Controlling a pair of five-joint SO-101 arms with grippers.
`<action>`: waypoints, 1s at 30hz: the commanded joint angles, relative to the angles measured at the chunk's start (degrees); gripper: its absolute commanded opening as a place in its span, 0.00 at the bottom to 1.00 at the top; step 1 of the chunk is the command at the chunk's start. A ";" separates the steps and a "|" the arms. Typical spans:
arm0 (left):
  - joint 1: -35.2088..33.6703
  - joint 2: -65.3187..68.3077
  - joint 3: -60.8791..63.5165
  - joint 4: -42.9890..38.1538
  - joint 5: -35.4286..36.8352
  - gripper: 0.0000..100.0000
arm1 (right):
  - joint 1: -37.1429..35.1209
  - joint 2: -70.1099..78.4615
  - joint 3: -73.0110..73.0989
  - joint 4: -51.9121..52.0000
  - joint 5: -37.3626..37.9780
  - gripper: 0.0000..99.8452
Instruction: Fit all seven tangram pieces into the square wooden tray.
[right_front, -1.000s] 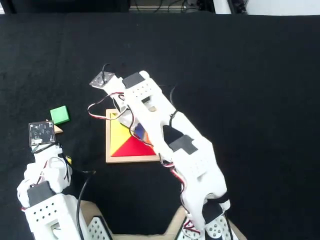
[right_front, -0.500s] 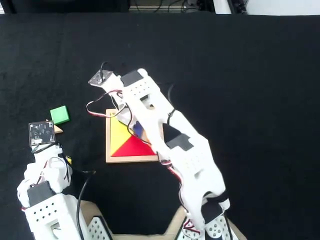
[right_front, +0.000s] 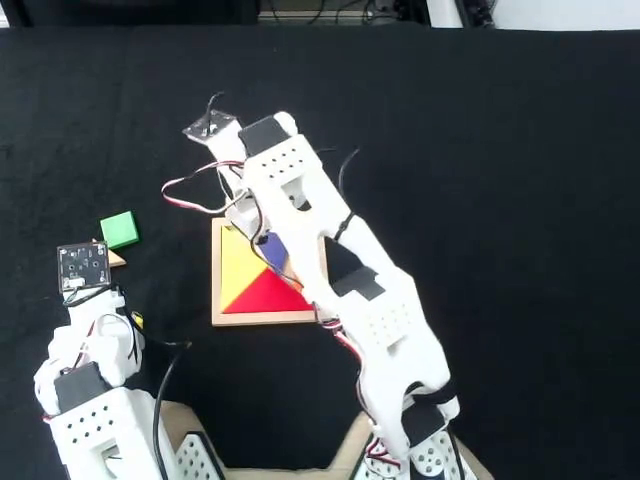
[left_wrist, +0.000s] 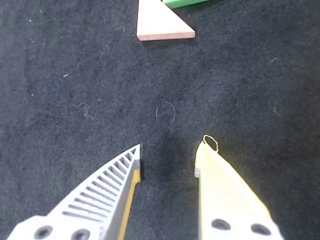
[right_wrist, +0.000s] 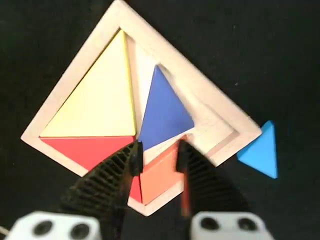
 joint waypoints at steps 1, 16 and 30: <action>0.31 -0.26 -0.31 -0.62 -0.26 0.18 | -0.44 -0.13 5.41 -1.49 -2.37 0.09; 0.66 -0.26 -0.31 -0.62 -0.26 0.18 | -1.05 -0.13 7.60 -6.86 -2.20 0.27; 0.66 -0.26 -0.31 -0.62 -0.26 0.18 | -2.99 5.32 7.87 -10.81 -2.55 0.27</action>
